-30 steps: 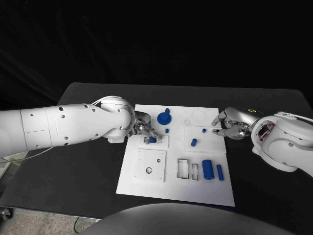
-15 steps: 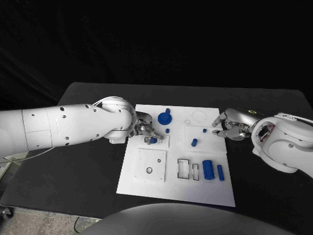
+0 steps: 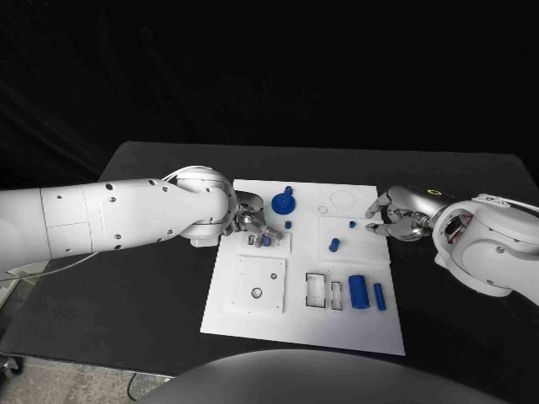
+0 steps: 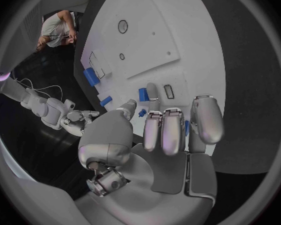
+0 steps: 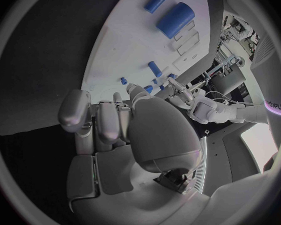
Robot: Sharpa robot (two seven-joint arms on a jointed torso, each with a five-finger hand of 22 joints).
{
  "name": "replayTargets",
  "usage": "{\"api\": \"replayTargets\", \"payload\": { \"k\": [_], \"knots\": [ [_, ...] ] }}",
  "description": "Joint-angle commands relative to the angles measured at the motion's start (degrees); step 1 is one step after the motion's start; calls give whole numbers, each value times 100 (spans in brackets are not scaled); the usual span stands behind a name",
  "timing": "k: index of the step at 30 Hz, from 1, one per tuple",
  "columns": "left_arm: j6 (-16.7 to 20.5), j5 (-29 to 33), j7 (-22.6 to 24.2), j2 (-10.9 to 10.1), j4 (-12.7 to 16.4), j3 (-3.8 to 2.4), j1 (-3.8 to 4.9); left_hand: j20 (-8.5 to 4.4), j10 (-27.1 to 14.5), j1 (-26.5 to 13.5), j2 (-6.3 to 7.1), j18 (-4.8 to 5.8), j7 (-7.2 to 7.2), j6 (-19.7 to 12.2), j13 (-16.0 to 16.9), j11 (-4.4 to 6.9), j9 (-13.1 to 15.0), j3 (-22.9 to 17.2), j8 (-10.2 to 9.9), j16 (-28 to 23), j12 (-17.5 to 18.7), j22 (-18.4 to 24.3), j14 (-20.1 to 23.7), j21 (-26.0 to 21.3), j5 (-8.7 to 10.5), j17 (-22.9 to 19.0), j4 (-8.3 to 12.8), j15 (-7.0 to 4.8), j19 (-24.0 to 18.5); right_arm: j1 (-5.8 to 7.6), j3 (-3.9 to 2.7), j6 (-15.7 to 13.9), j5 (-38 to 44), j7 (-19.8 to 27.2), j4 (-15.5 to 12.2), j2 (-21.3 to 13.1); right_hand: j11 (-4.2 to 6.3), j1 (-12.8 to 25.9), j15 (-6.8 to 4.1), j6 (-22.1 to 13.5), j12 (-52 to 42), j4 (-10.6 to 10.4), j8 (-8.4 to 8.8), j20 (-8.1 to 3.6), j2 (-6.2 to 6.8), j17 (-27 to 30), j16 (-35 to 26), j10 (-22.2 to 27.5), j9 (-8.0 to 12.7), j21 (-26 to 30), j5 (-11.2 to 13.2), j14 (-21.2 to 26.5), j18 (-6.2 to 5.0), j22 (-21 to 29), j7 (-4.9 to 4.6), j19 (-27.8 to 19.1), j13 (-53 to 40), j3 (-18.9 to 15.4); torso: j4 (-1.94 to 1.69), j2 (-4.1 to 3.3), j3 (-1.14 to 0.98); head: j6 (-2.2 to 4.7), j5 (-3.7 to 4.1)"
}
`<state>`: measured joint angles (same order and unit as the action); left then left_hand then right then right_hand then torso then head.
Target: Assemble the parts on the task board
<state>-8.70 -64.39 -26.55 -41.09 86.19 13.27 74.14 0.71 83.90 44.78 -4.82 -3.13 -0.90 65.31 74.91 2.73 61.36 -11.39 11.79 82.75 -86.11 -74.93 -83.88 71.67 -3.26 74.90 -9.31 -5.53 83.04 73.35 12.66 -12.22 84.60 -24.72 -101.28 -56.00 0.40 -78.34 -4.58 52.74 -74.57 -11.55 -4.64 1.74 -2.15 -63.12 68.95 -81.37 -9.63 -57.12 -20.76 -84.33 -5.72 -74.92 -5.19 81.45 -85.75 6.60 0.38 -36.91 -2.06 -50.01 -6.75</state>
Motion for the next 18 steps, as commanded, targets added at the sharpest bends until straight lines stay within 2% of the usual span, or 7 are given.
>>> {"api": "replayTargets", "payload": {
  "k": [1,7,14,18],
  "knots": [
    [4,35,27,29,-15,0,1,-5,434,75,-15,-71,20,25,1324,40,23,3,33,-16,-16,-585,-519,14,-42,1272,36,-32,40,-3,-2,42,-2,-20,10,7,43,-51,1,49,20,5,14,0,8,5,-10,-4,6,22,-21,-121,-32,-537,-6,-28,1345,34,-1,4,1,1,6],
    [-18,24,25,59,-38,0,2,-12,433,226,-42,-72,29,-30,1323,46,130,8,104,-19,-11,-591,-520,-1,-146,1272,124,-38,41,-5,-2,44,-8,-16,14,11,43,-51,1,49,20,5,14,0,8,5,-10,-4,6,22,-21,-121,-32,-537,-6,-28,1345,34,-1,4,-2,1,8],
    [-33,-67,26,29,-22,-1,2,-13,431,285,-37,-71,29,-58,1322,47,164,8,123,-27,-9,-596,-519,-3,-142,1270,168,-39,43,-8,-2,42,-16,-17,11,-1,41,-49,2,49,32,7,15,1,11,13,-17,1,8,38,-24,-119,-34,-533,-9,-31,1358,44,-3,1,0,1,17],
    [104,-174,46,-18,33,-1,2,-14,434,353,0,-69,32,-74,1324,50,205,26,152,-30,-13,-606,-519,5,-122,1269,220,-40,49,-9,-2,39,-17,-15,12,-11,40,-49,2,49,34,8,16,1,12,10,-14,2,9,46,-25,-120,-36,-531,-9,-33,1360,46,-5,-4,3,1,21]
  ]
}}
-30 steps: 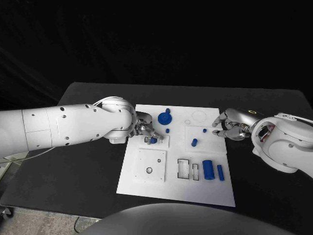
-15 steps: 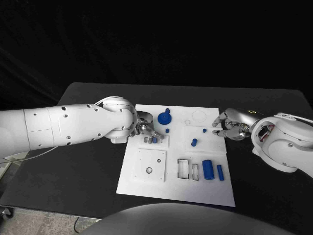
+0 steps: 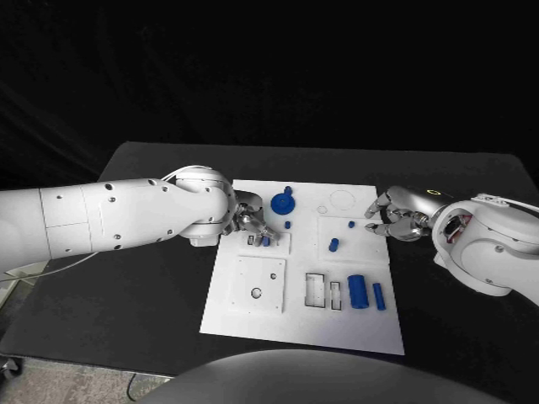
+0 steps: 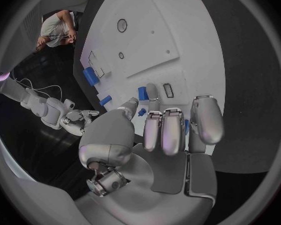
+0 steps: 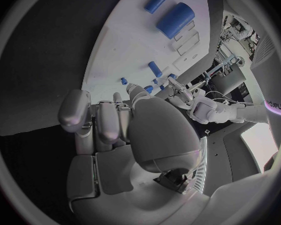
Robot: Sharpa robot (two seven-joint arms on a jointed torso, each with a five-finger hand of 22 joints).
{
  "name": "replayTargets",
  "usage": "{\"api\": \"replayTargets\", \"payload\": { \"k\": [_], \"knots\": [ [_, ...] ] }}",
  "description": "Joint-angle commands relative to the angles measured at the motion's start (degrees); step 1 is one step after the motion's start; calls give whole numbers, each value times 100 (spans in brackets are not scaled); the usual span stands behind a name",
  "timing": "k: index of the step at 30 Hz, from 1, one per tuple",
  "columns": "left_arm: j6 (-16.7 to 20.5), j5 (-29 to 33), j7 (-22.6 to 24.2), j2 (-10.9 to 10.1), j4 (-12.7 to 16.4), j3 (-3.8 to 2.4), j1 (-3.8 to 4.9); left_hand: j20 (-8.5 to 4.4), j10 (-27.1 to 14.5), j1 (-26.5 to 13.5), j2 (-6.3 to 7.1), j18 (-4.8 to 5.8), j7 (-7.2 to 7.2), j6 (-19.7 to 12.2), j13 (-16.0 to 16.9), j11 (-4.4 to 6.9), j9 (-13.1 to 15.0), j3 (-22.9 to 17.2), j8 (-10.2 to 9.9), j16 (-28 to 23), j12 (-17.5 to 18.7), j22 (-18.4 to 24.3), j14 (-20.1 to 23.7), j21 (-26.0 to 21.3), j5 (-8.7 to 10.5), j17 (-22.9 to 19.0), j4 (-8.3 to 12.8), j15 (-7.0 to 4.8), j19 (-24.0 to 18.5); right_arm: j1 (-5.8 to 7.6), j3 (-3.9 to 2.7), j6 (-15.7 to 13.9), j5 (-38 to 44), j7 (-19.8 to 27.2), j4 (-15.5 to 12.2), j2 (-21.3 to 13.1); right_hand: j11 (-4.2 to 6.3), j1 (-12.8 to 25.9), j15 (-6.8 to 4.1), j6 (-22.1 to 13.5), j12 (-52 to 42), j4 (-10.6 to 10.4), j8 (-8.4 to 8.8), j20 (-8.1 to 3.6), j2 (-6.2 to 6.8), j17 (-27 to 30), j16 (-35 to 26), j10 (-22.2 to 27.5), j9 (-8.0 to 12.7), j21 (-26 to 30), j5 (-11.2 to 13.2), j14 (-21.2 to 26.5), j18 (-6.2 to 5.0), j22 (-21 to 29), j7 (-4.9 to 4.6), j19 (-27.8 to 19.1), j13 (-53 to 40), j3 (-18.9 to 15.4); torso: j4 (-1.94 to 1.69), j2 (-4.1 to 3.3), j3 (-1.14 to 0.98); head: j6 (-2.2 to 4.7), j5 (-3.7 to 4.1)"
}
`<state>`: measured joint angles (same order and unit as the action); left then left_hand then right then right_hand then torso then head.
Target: Assemble the parts on the task board
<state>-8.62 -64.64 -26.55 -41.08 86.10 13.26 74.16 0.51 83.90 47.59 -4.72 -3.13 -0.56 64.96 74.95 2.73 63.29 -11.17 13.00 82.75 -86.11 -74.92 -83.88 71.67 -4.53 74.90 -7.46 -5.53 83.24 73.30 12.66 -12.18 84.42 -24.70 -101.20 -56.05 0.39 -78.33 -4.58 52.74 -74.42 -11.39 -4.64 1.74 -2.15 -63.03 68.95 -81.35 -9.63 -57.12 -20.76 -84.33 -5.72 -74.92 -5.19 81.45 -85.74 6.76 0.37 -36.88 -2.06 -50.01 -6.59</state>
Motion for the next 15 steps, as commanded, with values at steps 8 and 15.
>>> {"api": "replayTargets", "payload": {
  "k": [8,15],
  "knots": [
    [504,-323,104,-157,248,-22,79,2,444,79,53,-63,-2,-58,1328,52,63,108,71,-29,-30,-629,-521,28,124,1270,11,-43,46,-6,-2,28,-1,-10,12,3,41,-49,3,49,20,-8,16,1,12,-1,-13,1,10,51,-25,-121,-36,-530,-10,-34,1360,31,-3,-1,-1,1,-13],
    [796,-397,142,-298,492,-22,157,24,428,89,49,-64,-76,-241,1312,0,-180,270,-205,-32,3,-638,-523,-2,146,1269,-105,-11,45,-8,-2,14,-2,-4,13,-3,41,-49,3,49,20,-8,16,1,12,-1,-13,1,10,51,-25,-121,-36,-530,-10,-34,1360,31,3,-5,1,1,-8]
  ]
}}
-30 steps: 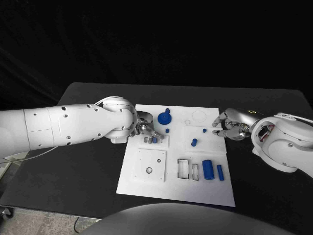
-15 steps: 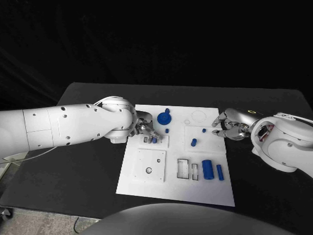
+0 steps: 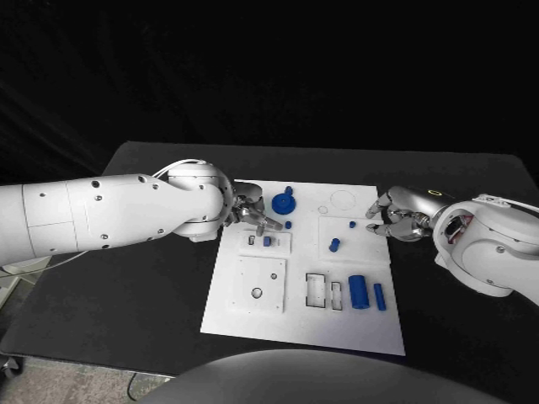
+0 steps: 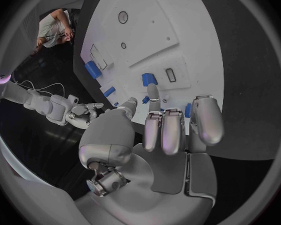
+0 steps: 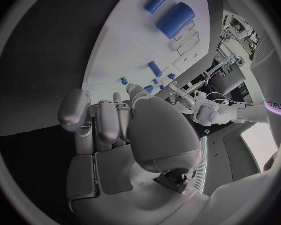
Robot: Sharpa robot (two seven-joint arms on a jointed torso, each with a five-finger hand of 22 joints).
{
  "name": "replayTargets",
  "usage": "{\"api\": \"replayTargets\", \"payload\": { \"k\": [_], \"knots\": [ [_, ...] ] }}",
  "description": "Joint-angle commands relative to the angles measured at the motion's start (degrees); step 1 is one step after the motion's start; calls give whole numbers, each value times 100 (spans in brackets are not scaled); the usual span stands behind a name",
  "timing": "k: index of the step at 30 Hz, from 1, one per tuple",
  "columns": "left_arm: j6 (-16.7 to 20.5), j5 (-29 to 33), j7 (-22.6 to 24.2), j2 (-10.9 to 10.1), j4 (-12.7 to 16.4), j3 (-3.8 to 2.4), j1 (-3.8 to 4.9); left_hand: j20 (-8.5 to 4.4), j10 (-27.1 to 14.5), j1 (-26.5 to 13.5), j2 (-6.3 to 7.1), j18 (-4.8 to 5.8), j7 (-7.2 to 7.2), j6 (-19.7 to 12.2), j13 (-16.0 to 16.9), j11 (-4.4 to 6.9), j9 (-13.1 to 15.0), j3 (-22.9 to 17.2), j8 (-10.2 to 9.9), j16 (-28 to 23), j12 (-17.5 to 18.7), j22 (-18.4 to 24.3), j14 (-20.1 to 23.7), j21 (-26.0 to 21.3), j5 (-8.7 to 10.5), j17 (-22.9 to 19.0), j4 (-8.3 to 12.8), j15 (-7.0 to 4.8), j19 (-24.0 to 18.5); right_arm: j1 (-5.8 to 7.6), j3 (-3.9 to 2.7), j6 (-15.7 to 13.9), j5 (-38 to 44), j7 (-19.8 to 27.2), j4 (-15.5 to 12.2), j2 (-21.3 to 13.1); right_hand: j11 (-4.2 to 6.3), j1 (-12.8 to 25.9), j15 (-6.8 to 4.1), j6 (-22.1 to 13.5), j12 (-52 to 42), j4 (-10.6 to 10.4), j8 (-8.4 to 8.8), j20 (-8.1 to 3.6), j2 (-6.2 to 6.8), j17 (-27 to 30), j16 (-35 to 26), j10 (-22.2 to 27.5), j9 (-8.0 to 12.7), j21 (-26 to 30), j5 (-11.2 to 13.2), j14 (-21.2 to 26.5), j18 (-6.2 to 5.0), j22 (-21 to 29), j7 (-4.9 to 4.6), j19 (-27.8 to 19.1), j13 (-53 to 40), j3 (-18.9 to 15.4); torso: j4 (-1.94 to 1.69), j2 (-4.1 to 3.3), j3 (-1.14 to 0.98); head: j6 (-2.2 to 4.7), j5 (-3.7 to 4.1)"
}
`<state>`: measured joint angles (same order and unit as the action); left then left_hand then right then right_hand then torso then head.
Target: Assemble the parts on the task board
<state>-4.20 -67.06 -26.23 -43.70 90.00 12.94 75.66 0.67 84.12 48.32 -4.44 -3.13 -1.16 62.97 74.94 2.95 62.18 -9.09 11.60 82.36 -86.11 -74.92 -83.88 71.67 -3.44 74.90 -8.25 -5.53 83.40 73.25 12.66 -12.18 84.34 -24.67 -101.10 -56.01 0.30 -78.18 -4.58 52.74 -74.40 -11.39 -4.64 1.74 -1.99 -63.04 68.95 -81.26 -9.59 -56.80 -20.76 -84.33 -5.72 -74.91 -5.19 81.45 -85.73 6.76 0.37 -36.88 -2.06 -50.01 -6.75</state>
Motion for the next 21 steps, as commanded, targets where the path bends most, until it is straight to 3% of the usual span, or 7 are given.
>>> {"api": "replayTargets", "payload": {
  "k": [1,7,10,14,16,18,21],
  "knots": [
    [438,-190,122,-54,135,12,10,10,406,18,26,-63,-20,-42,1313,-26,-94,82,-84,28,3,-642,-525,0,36,1276,-38,-8,30,-3,-1,9,6,-6,2,-9,51,-65,3,49,18,-8,16,1,-3,0,-13,-8,5,19,-25,-120,-36,-531,-9,-34,1359,31,2,-5,2,1,7],
    [1155,-834,207,-225,410,20,17,42,395,103,122,-54,-78,-164,1301,-74,-280,310,-267,121,29,-684,-535,36,-84,1309,-192,31,41,-4,-1,-56,4,31,1,-18,49,-62,4,49,18,-7,17,2,-1,3,-15,-8,7,3,-27,-120,-33,-536,-12,-29,1358,38,-3,2,2,1,2],
    [1242,-1413,227,-307,545,24,20,86,333,148,125,-65,-157,-389,1243,-141,-377,458,-413,34,150,-667,-515,-46,-47,1285,-353,86,-1,-4,-1,-102,3,61,3,-16,47,-53,5,54,24,-12,15,3,1,-2,-11,-6,7,-20,-24,-122,-29,-543,-15,-22,1366,40,-2,3,3,1,9],
    [1354,-2520,301,-395,738,29,79,163,114,269,112,-111,-214,-438,1052,-214,-433,663,-439,-327,548,-592,-419,-318,18,1181,-642,163,-158,-4,-1,-201,3,129,-2,-20,45,-35,7,78,46,-20,4,5,3,-7,-6,-1,6,-66,-21,-126,-19,-557,-15,-4,1392,50,-3,-5,6,1,33],
    [1447,-2934,443,-418,773,30,146,236,-196,379,69,-179,-232,-461,798,-271,-460,825,-435,-655,1067,-470,-277,-733,19,1090,-844,252,-411,-4,-1,-267,2,174,-7,-23,46,-25,8,98,59,-23,-5,6,5,-11,-3,-1,5,-99,-19,-128,-13,-567,-14,8,1407,57,-4,-9,18,1,4],
    [1624,-3236,667,-415,740,30,223,324,-531,484,2,-254,-249,-536,588,-328,-480,938,-446,-1088,1512,-300,-34,-1305,-21,975,-849,333,-783,-5,-1,-326,2,214,-9,-21,47,-18,8,115,76,-25,-12,7,5,-8,-4,0,4,-102,-21,-130,-12,-569,-10,14,1426,66,-5,-7,20,1,-27],
    [1913,-3476,1048,-380,610,31,301,461,-1372,603,-104,-409,-294,-665,193,-386,-502,1142,-452,-2102,2398,80,687,-2640,-81,702,-846,432,-1703,-5,-1,-393,2,256,-3,-7,49,-3,8,130,128,-30,-17,9,7,23,-28,16,4,-84,-21,-127,-15,-564,-9,16,1485,75,-2,3,6,1,-43]
  ]
}}
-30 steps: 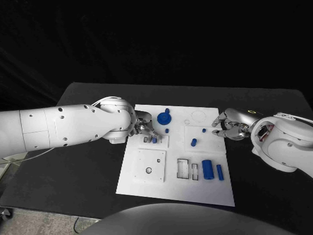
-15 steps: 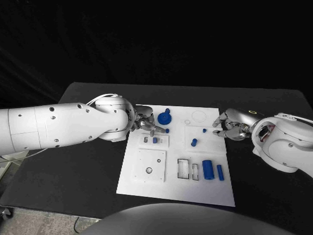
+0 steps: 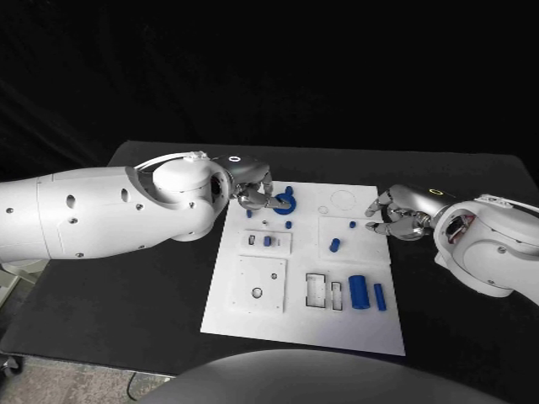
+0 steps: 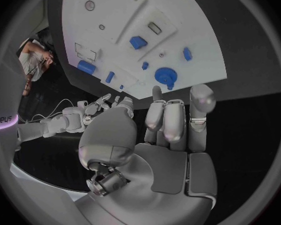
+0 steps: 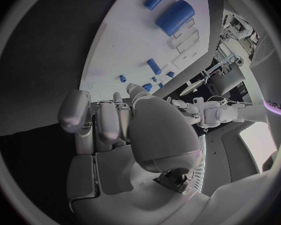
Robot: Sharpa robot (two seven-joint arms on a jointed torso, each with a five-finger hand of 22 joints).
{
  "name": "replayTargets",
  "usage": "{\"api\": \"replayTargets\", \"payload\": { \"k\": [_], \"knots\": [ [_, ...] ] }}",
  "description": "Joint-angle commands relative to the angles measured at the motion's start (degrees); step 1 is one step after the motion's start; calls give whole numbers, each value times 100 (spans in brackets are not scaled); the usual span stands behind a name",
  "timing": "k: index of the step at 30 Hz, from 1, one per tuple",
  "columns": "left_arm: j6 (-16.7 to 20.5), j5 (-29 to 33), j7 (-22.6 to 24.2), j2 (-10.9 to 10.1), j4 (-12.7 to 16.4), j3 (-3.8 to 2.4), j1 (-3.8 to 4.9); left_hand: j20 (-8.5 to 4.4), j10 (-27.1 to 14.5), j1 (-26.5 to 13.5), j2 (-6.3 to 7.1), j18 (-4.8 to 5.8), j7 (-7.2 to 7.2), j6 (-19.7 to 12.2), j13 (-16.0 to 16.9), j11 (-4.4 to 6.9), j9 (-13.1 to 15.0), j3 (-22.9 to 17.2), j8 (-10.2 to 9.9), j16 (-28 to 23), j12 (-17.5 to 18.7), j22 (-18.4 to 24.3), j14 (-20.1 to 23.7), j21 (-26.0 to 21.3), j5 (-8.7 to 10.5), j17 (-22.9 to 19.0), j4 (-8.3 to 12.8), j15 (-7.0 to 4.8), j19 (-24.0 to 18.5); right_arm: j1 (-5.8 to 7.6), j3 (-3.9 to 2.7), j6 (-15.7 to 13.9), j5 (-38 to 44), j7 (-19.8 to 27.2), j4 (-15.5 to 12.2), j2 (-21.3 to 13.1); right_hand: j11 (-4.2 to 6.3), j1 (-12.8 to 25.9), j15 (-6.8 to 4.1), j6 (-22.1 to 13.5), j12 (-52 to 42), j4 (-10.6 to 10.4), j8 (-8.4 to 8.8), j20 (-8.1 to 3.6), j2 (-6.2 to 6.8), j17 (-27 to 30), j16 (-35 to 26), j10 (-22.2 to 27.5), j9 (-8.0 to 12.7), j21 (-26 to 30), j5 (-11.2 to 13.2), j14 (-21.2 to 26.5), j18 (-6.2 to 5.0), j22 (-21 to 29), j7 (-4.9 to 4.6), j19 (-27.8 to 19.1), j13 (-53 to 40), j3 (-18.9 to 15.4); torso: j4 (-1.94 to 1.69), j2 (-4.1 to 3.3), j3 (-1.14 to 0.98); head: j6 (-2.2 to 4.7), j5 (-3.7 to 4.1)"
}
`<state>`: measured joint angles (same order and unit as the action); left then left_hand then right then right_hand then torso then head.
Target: Assemble the parts on the task board
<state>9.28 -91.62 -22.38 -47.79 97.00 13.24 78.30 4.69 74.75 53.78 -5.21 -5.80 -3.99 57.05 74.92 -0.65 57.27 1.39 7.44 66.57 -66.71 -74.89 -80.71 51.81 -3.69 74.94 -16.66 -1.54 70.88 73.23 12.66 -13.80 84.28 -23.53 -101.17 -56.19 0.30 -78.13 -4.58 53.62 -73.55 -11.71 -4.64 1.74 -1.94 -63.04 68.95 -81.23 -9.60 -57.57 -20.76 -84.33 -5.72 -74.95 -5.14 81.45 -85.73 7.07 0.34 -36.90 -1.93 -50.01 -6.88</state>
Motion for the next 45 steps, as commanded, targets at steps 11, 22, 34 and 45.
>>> {"api": "replayTargets", "payload": {
  "k": [11,22,34,45],
  "knots": [
    [904,-1017,1822,304,-919,2,115,407,-3180,790,-394,-128,-3,-440,-1205,-94,-153,585,46,-3368,2633,761,3212,-3236,-391,-896,-5,163,-2825,-4,-1,-557,-67,372,22,12,76,264,13,134,674,-99,-22,17,8,1171,-1014,29,44,382,86,46,-62,-426,24,8,2087,188,4,-9,-4,1,-55],
    [-363,1779,1451,345,-912,1,123,230,-3190,1714,-252,-203,-319,-2331,-927,-337,630,687,883,-1492,1485,-4,1875,-1085,-520,-643,28,294,-93,14,-2,-990,-247,716,-9,-118,53,353,20,96,2462,-116,11,15,233,2112,-1888,1141,65,1409,229,226,-209,-64,42,-191,3608,226,7,-1,-1,1,-94],
    [-277,-401,1805,548,-846,1,236,175,-924,1931,-176,208,-316,-3815,400,-304,1280,806,2338,619,-861,-998,644,1731,97,361,30,268,828,238,-3,-667,-708,1027,-33,-231,-290,241,270,143,4306,-148,-137,210,518,3025,-2884,2983,-149,3035,449,366,-371,642,-101,-486,4951,353,24,-13,26,1,-162],
    [-1083,2395,267,543,-834,0,127,22,1520,153,-663,580,-69,-1687,1505,-49,923,1666,3425,2343,-2326,-1511,-929,3819,-38,1506,-6,-20,1912,255,-2,-607,-801,1223,35,-247,-241,205,283,293,4578,-285,-301,257,442,3376,-3664,2168,-333,4189,360,420,-484,1353,-115,-636,5662,464,9,-13,41,1,-279]
  ]
}}
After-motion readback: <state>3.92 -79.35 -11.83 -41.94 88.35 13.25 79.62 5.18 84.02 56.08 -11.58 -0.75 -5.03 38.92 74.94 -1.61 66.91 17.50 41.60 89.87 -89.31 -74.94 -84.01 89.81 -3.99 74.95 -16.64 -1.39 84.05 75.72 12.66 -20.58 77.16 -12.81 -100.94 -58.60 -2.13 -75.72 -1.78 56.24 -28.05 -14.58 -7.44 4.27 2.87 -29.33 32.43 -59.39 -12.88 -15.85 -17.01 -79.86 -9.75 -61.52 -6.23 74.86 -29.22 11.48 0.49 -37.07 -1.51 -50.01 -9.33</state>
